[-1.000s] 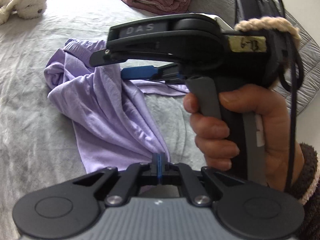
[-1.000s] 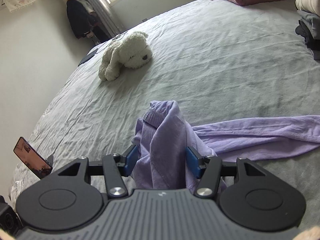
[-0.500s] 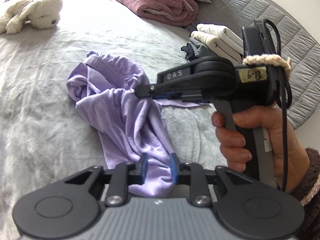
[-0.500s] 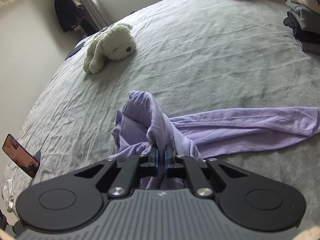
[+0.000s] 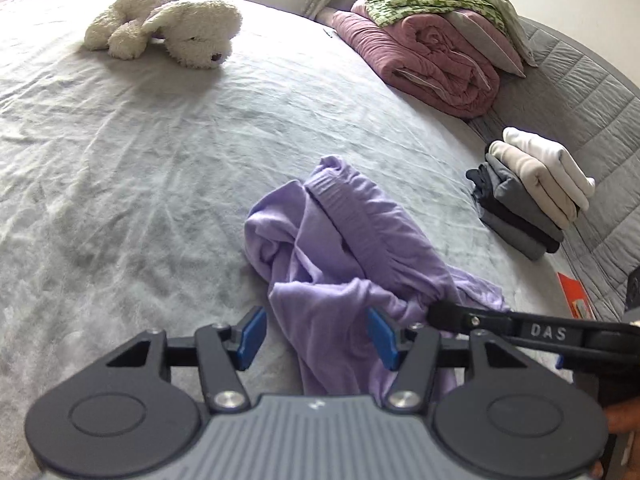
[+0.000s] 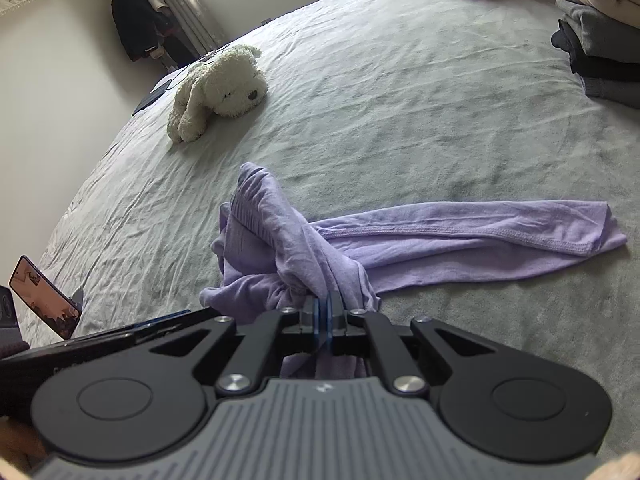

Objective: Fold clothes

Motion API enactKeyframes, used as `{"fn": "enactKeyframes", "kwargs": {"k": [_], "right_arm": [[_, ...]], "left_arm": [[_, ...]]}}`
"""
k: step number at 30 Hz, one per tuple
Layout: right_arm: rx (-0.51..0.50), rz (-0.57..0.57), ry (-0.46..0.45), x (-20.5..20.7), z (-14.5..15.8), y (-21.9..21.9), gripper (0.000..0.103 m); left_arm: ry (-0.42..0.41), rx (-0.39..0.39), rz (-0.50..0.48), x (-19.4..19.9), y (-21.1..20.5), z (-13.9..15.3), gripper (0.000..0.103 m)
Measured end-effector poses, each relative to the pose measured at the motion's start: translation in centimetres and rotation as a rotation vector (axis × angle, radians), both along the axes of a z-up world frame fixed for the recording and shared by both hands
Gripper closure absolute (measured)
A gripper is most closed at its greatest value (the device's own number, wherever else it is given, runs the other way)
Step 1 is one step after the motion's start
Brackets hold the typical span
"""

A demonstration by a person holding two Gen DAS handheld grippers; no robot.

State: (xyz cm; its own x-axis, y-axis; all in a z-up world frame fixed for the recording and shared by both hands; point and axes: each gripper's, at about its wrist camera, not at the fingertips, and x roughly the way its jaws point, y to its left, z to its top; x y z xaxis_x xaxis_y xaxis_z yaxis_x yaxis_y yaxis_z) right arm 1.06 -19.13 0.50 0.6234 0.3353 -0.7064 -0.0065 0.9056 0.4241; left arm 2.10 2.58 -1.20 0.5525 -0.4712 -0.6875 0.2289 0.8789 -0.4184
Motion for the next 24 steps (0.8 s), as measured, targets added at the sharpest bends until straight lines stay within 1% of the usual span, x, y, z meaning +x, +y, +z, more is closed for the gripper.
{"fn": "enactKeyframes", "kwargs": {"k": [3,5,7,8,9,10,15,20,24], "right_arm": [[0.011,0.002,0.005,-0.3,0.1,-0.3,0.099],[0.022,0.008,0.012,-0.5,0.1,-0.6,0.099],[0.029,0.014,0.019,-0.8,0.1,-0.9,0.099],[0.031,0.016,0.022,-1.0,0.1,-1.1,0.099],[0.032,0.017,0.025,-1.2,0.1,-1.3,0.099],[0.035,0.016,0.028,-1.3,0.1,-1.6,0.099],[0.063,0.005,0.043,-2.2,0.3,-3.2,0.099],[0.076,-0.004,0.056,-3.1,0.4,-4.5,0.099],[0.057,0.005,0.071,-3.8,0.0,-5.1,0.099]], "left_arm": [[0.001,0.003,0.036,0.7,0.0,-0.6,0.048],[-0.005,0.003,0.041,0.6,-0.2,-0.7,0.058],[-0.014,0.0,0.039,0.3,-0.4,-0.6,0.085],[-0.018,-0.002,0.039,0.2,-0.5,-0.6,0.089],[-0.024,-0.004,0.036,0.0,-0.7,-0.5,0.097],[-0.034,-0.007,0.027,-0.3,-0.8,-0.2,0.099],[-0.072,-0.03,-0.047,-2.5,-1.3,1.4,0.099],[-0.082,-0.027,-0.159,-5.6,-1.5,2.3,0.099],[-0.074,-0.018,-0.251,-8.0,-2.0,2.1,0.1]]}}
